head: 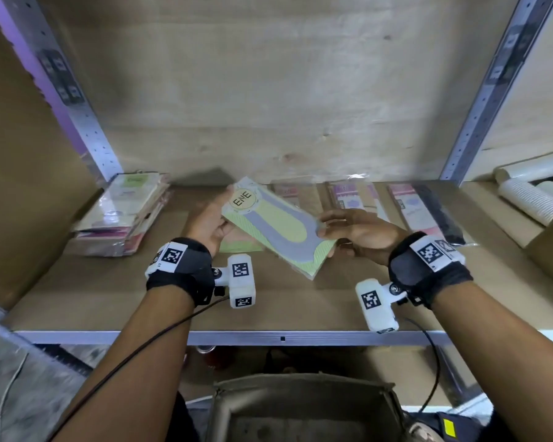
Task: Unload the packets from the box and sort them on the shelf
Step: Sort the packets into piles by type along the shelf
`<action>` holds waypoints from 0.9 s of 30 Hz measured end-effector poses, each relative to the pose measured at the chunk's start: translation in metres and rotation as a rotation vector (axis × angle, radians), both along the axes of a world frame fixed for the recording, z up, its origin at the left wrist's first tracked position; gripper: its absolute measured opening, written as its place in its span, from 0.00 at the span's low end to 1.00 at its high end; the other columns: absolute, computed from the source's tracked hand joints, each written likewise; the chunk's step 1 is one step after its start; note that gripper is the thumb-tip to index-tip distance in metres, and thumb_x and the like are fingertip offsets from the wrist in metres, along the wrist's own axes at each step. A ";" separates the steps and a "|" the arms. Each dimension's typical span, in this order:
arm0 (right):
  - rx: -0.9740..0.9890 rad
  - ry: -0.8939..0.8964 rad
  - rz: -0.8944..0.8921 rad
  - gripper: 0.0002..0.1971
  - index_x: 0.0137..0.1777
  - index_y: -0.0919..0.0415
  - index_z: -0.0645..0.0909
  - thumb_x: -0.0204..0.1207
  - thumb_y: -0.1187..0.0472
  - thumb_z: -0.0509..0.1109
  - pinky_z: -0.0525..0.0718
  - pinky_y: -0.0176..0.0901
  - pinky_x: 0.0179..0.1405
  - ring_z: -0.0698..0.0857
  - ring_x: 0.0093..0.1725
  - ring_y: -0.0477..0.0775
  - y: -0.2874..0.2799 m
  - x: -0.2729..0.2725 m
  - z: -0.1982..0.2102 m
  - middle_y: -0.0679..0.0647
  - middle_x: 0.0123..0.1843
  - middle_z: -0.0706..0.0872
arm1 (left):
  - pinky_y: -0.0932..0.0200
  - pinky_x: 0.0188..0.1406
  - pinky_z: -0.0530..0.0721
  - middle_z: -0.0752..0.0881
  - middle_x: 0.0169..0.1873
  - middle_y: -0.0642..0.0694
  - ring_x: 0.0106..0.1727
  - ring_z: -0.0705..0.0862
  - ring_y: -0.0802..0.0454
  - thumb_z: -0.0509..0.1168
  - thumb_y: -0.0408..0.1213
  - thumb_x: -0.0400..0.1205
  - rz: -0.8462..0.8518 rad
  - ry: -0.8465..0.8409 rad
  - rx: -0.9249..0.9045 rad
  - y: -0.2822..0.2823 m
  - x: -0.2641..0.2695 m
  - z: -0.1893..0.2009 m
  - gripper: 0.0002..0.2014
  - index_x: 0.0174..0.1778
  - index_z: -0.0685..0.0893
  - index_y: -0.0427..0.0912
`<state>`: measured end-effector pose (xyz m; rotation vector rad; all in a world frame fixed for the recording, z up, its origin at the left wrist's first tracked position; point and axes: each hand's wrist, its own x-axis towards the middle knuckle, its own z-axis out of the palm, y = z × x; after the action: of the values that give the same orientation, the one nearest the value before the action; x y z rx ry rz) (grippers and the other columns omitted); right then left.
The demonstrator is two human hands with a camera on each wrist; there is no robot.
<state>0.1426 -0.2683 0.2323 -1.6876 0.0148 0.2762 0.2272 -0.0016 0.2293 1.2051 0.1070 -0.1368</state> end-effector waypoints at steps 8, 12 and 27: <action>-0.052 0.015 -0.016 0.06 0.49 0.57 0.84 0.76 0.59 0.77 0.73 0.36 0.23 0.74 0.32 0.47 -0.003 -0.011 -0.002 0.47 0.39 0.84 | 0.58 0.36 0.89 0.92 0.50 0.39 0.49 0.90 0.46 0.71 0.41 0.83 -0.061 0.009 0.087 0.003 -0.005 -0.006 0.13 0.57 0.87 0.35; 0.019 0.012 0.019 0.08 0.54 0.62 0.81 0.78 0.63 0.74 0.74 0.36 0.22 0.73 0.34 0.48 -0.001 -0.017 -0.003 0.56 0.48 0.81 | 0.58 0.37 0.91 0.93 0.49 0.38 0.47 0.93 0.47 0.69 0.46 0.83 -0.193 0.044 0.051 0.009 -0.007 -0.002 0.16 0.57 0.88 0.35; 0.221 0.013 -0.224 0.14 0.51 0.58 0.79 0.71 0.64 0.80 0.84 0.39 0.24 0.88 0.32 0.54 0.020 -0.007 -0.011 0.52 0.42 0.91 | 0.61 0.44 0.90 0.93 0.52 0.40 0.48 0.93 0.48 0.82 0.43 0.70 -0.514 0.016 0.263 -0.005 -0.032 -0.019 0.15 0.49 0.91 0.42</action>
<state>0.1358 -0.2483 0.2209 -1.4493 0.1758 0.1150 0.1957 -0.0064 0.2105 1.4754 -0.1795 -0.5963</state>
